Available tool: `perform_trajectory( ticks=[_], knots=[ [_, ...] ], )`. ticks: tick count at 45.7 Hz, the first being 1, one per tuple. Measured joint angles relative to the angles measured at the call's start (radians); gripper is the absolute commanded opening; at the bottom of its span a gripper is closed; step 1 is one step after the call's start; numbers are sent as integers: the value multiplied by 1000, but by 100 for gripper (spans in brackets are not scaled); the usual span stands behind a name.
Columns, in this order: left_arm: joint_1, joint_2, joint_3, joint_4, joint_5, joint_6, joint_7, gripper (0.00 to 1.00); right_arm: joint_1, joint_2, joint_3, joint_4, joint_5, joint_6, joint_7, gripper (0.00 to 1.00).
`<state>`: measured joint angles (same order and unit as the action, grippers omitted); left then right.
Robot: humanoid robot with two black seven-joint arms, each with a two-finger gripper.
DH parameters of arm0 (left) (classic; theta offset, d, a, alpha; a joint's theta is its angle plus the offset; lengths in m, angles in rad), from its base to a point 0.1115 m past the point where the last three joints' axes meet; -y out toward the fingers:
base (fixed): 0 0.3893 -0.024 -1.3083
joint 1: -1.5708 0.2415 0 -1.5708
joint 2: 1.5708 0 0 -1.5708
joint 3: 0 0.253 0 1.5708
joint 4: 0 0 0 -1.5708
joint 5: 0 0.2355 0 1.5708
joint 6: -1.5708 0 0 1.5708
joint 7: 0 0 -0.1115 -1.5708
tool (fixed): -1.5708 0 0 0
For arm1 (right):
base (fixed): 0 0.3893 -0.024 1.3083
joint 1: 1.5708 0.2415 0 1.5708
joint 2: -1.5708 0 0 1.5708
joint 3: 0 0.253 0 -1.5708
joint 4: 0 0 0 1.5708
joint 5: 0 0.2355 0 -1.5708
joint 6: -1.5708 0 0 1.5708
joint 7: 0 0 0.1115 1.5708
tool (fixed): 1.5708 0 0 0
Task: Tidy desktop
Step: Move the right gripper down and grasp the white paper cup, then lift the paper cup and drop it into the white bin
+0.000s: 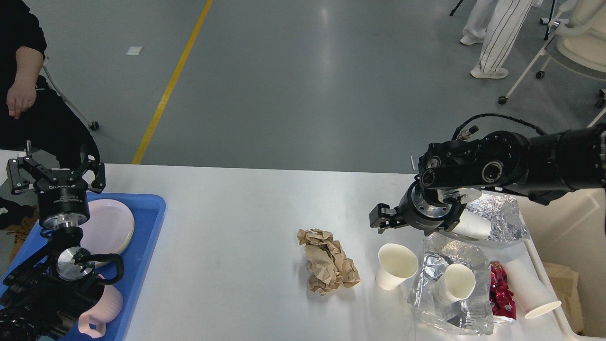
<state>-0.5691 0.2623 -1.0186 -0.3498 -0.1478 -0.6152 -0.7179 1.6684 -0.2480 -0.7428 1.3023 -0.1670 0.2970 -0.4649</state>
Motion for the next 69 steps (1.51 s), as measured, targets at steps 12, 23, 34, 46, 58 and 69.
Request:
perform_trajectory(
  ticks=[12,23,34,46,58,69],
  knots=[
    [0,0,0,0,0,0,0,96,13,11,4,37,4,-7,0,100],
    [0,0,0,0,0,0,0,96,-13,69,21,48,6,-28,2,100],
    [0,0,0,0,0,0,0,96,-69,142,28,37,3,-65,2,100],
    [0,0,0,0,0,0,0,96,-113,144,39,25,2,-85,2,100],
    [0,0,0,0,0,0,0,96,-147,142,40,3,-6,-112,2,87],
    [0,0,0,0,0,0,0,96,-150,143,38,2,-11,-126,2,13]
  ],
)
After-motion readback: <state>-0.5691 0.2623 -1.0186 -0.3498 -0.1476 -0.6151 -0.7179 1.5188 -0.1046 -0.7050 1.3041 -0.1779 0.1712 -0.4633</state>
